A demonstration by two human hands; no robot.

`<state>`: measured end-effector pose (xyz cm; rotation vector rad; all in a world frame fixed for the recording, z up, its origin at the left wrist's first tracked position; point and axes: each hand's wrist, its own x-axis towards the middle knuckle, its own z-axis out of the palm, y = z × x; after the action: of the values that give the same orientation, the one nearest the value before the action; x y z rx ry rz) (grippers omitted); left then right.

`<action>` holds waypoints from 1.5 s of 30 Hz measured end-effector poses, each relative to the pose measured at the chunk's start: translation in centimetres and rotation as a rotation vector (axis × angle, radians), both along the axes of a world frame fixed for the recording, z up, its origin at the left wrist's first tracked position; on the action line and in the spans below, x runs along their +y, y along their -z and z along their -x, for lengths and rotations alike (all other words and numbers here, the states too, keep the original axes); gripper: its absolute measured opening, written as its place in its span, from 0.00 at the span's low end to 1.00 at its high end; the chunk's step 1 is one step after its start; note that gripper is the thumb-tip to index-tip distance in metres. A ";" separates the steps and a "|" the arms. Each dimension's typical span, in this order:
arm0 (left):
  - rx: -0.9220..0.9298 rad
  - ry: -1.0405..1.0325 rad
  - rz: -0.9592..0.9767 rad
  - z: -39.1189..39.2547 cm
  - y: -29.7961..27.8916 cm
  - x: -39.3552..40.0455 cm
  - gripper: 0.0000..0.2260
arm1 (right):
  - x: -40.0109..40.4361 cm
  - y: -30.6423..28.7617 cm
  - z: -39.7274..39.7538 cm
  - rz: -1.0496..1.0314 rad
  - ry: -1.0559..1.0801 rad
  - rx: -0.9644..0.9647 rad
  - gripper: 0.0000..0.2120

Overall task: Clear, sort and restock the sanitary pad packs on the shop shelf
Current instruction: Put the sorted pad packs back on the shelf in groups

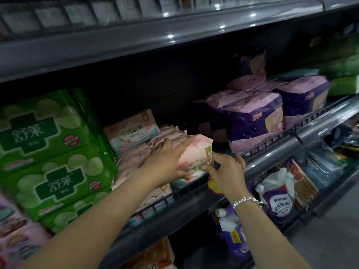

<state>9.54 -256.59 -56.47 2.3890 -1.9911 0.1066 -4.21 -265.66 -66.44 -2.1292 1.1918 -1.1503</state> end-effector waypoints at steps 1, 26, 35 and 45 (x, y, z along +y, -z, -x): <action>-0.021 -0.004 -0.019 0.0 0.0 0.1 0.47 | 0.0 -0.1 0.2 0.016 0.004 0.026 0.22; -0.196 -0.014 -0.328 -0.6 0.2 -1.4 0.47 | -4.0 -5.2 1.0 0.186 -0.595 0.398 0.33; -0.158 -0.053 -0.444 0.2 0.0 -1.2 0.41 | -3.2 -4.2 0.5 0.031 -0.628 0.326 0.19; 0.010 -0.148 -0.313 -0.2 0.3 -1.7 0.38 | -4.7 -4.9 -3.5 -0.498 -0.480 0.021 0.19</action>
<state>9.74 -258.30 -56.74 2.7149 -1.9498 -0.2318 -0.70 -270.31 -61.54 -1.8873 0.7970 -0.5502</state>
